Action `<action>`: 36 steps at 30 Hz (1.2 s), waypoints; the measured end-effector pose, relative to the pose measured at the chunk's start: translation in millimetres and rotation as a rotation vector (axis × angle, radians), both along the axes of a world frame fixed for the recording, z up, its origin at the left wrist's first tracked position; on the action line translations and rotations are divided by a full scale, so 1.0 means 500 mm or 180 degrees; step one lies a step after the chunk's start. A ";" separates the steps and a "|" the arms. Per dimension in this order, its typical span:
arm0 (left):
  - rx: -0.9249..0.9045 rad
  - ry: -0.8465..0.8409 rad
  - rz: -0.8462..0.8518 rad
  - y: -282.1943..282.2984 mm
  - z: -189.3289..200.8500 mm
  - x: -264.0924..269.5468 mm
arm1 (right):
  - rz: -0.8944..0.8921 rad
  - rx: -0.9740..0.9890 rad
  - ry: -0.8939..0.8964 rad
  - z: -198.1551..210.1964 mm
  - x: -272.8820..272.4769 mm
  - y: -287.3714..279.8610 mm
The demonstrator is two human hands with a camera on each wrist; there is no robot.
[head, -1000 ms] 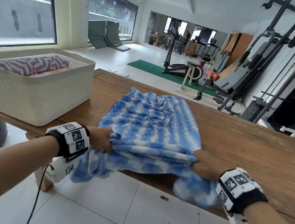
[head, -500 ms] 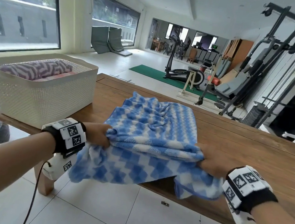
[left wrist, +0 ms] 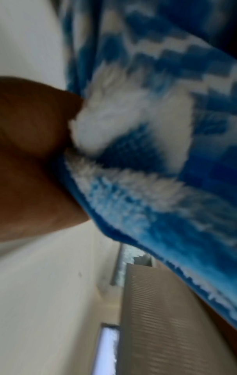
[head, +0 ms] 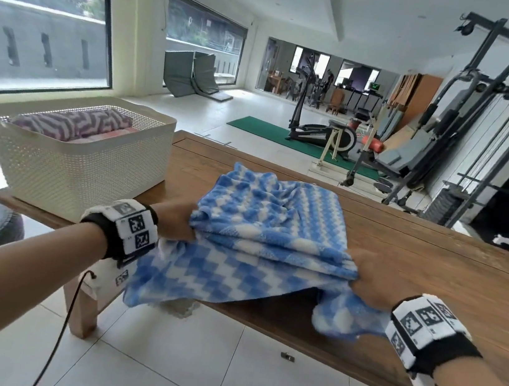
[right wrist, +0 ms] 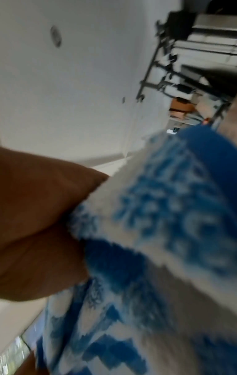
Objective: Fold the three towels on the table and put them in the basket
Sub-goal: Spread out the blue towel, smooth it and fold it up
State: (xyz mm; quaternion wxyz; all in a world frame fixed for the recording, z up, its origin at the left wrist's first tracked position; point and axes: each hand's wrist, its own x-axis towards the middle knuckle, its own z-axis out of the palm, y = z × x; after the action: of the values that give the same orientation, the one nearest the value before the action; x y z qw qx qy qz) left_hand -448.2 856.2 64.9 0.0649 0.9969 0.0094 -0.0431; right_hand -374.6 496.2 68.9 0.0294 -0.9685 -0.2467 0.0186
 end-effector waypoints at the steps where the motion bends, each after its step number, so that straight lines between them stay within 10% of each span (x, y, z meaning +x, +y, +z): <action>1: -0.0314 0.0149 -0.0001 0.007 0.000 0.003 | -0.0029 0.0145 0.0068 0.004 0.000 -0.004; 5: -0.0718 0.1068 0.0002 0.021 -0.006 0.009 | -0.0011 -0.0056 0.0579 0.011 -0.010 -0.015; 12: 0.0674 0.1114 0.0100 0.028 0.012 -0.002 | 0.0052 -0.0784 0.0108 0.003 -0.015 0.017; 21: -0.1149 0.0565 -0.0268 0.090 -0.010 0.017 | -0.0179 -0.0109 -0.0145 0.066 -0.021 0.039; 28: 0.0618 0.0499 -0.0055 0.095 -0.009 0.025 | -0.0121 -0.0496 -0.0182 0.059 -0.064 0.083; 31: 0.0107 -0.0145 -0.0009 0.105 0.005 0.032 | -0.0211 -0.0491 0.0199 0.028 -0.068 0.090; 36: -0.1655 0.0627 -0.0021 0.135 0.033 0.039 | -0.0414 -0.0606 0.0444 0.011 -0.064 0.088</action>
State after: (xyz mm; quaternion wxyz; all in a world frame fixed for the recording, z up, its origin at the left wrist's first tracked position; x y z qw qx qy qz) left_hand -428.6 923.8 81.3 0.3172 0.9378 0.0011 -0.1411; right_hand -406.5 540.1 74.6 -0.0444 -0.9772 -0.1778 0.1073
